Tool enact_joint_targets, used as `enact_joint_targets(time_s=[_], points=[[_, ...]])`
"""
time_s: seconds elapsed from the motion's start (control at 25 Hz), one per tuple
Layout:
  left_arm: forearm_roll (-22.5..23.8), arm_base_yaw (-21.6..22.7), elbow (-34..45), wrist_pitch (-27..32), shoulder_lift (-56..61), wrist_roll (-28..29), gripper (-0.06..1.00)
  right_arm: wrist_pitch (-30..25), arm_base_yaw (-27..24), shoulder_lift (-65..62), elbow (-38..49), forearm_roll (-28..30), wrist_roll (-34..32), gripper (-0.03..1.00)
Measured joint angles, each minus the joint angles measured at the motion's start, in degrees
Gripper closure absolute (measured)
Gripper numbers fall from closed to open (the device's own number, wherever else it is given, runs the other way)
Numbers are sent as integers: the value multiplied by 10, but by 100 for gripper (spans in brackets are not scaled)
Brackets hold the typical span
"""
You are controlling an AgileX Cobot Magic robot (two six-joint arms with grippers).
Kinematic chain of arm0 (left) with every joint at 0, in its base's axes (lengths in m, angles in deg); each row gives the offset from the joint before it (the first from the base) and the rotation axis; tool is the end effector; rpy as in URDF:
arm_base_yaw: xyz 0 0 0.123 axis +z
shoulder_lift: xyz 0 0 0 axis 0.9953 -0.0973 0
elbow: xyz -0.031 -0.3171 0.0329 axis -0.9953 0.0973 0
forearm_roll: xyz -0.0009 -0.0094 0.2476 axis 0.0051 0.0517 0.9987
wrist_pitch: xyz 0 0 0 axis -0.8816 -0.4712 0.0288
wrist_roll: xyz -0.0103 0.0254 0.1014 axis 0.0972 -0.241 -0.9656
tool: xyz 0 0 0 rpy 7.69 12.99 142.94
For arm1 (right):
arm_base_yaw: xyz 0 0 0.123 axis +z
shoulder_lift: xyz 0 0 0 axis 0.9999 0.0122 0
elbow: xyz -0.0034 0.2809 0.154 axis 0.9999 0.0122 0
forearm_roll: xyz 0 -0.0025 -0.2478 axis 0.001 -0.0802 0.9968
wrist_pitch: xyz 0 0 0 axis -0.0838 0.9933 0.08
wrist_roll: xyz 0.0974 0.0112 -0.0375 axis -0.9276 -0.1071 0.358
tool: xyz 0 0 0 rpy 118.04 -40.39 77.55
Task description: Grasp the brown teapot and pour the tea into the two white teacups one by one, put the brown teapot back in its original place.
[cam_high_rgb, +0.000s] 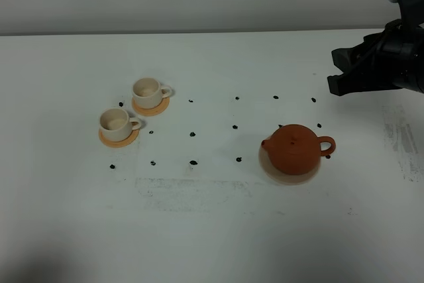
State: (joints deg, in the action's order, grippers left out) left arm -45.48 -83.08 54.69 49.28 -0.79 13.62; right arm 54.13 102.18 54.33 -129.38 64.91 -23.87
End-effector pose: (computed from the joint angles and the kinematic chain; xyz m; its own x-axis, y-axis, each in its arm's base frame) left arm -0.0293 -0.0195 0.2570 -0.4838 0.0657 -0.8727 0.1712 0.9850 -0.0207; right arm 0.2795 0.0736 0.3223 -0.4944 -0.2328 -0.8375 -0.3555 0.9334 -0.0496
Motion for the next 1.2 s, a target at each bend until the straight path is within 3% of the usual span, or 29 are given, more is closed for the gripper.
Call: enact_joint_targets(time_s=[0.96,1.2], points=[[0,-5,0,0,0,0,44,-21,-3,-58,0,-20,1,52],[0,-5,0,0,0,0,44,-36,4,-94,2,15,-73,52]])
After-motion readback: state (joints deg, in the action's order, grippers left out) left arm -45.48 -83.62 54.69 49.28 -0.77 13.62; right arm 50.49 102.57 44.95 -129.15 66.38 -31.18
